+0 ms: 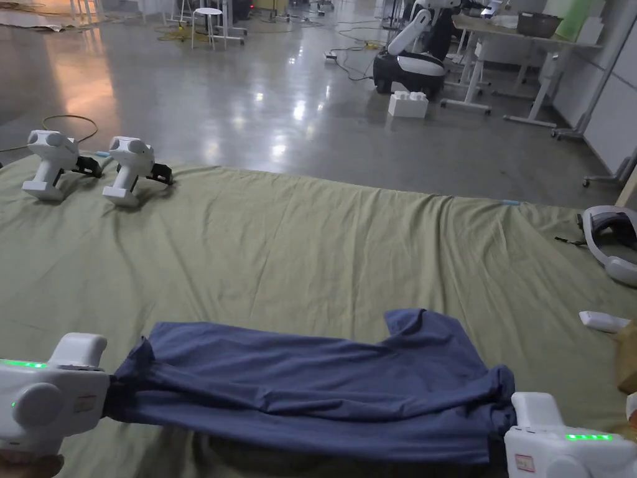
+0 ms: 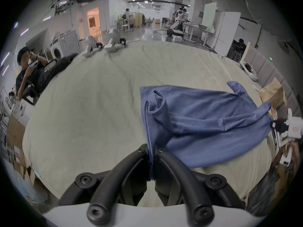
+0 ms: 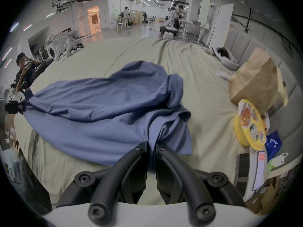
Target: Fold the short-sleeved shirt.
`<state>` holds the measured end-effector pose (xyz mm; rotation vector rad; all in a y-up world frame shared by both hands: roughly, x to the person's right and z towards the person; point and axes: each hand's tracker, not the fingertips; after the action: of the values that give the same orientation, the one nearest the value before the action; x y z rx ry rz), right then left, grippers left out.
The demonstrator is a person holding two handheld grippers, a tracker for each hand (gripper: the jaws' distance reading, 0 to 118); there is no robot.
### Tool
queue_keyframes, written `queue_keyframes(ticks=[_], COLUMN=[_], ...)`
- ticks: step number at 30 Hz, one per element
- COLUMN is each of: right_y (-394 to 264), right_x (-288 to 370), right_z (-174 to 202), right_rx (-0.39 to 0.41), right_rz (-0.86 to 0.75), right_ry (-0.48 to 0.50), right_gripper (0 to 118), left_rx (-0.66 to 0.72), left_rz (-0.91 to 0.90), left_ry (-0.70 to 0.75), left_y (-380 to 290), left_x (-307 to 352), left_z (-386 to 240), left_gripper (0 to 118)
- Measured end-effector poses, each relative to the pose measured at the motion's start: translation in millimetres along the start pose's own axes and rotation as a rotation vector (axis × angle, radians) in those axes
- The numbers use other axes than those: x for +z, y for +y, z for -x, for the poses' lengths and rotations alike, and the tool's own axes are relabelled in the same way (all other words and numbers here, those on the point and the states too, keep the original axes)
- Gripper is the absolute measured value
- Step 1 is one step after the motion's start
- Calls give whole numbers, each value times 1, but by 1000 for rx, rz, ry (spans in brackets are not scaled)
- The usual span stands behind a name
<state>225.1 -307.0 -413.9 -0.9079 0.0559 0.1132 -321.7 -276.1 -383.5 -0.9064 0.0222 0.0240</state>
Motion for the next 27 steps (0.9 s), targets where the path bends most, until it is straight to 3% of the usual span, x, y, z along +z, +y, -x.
queue_keyframes(ticks=[8, 18, 27], right_y=[-32, -132, -134], right_x=[42, 39, 25], right_z=[-8, 9, 19], right_rx=[26, 14, 49], right_rz=[51, 204, 213], right_ry=[12, -21, -64], right_gripper=[11, 11, 15], left_rx=[13, 44, 22], left_rz=[21, 185, 214], left_ry=[-29, -17, 30], left_y=[-39, -131, -130], left_x=[26, 19, 7], left_z=[6, 3, -12], left_gripper=[8, 8, 9])
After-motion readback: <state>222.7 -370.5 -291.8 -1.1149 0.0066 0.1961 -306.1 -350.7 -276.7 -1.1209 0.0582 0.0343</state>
